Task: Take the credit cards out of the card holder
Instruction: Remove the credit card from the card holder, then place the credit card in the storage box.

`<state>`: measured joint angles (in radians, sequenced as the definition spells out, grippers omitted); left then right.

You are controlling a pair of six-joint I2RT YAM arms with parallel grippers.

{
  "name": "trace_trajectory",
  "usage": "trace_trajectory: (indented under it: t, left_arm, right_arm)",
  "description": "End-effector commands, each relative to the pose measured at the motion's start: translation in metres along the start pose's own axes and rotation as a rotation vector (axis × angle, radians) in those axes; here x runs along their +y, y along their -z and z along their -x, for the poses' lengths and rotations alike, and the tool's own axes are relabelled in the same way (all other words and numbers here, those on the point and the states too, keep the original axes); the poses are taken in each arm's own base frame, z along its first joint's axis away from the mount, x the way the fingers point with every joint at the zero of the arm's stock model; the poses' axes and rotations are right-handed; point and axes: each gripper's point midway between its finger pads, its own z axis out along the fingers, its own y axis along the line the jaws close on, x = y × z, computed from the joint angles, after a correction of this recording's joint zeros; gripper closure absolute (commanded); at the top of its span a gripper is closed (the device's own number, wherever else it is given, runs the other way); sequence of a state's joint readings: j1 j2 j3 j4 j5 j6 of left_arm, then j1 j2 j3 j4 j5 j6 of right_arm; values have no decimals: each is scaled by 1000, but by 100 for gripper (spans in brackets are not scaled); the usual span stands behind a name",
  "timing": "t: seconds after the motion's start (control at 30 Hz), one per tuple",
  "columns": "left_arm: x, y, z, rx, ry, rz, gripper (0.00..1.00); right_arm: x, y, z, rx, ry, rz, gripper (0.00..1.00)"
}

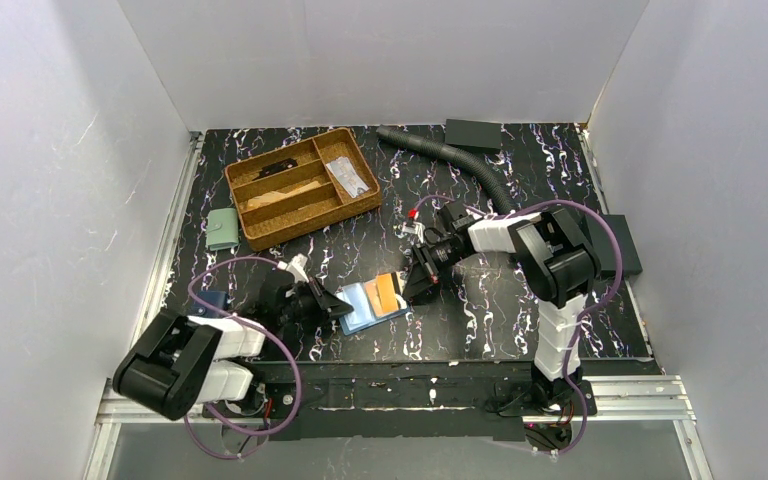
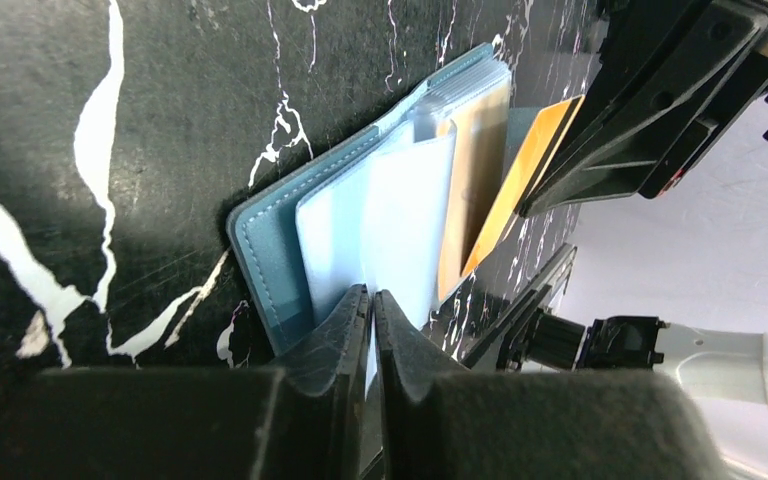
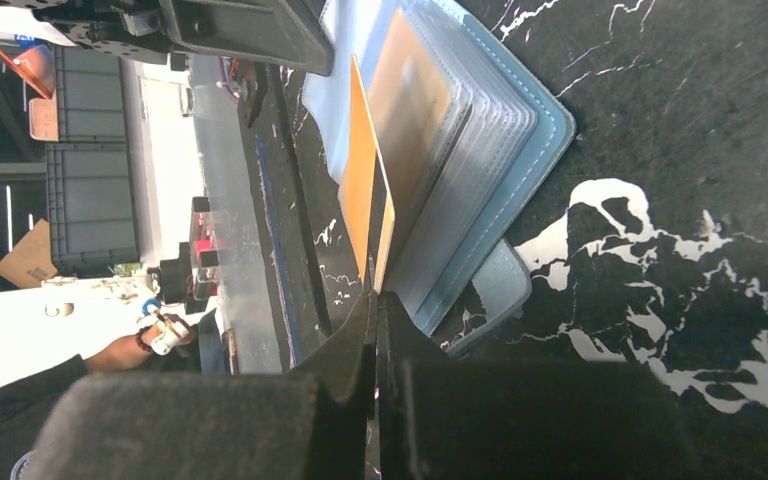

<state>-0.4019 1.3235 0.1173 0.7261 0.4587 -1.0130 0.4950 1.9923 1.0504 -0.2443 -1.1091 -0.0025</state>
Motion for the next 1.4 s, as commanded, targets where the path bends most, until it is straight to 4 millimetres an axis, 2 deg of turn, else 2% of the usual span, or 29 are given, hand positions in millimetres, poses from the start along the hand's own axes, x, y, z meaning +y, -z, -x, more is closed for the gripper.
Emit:
trace_trajectory:
  t: [0.0,0.17,0.33,0.4,0.47,0.6,0.83,0.97,1.17,1.37]
  left_arm:
    - [20,11,-4,-13,23,103,89]
    - [21,25,-3,-37,32,160,74]
    - [8,42,10,-112,-15,159,61]
    - [-1,51,17,-148,-70,150,50]
    - [-19,58,25,-185,-122,91,38]
    - [-45,61,26,-212,-131,-48,3]
    - [-94,53,18,-88,-190,-264,2]
    - [-113,44,14,-20,-256,-303,2]
    - [-126,17,0,45,-350,-288,3]
    - [-127,-6,-8,94,-347,-278,17]
  right_arm:
    - [17,12,18,-34,114,18,99]
    - [26,17,20,-36,148,35,99]
    - [37,21,23,-44,199,47,99]
    - [39,22,23,-47,211,48,99]
    - [42,22,23,-48,218,57,99]
    - [47,24,24,-50,233,71,99]
    - [62,26,24,-59,260,122,99]
    - [69,28,24,-64,270,151,99]
    - [78,28,23,-65,277,189,99]
    - [82,27,22,-59,273,214,99]
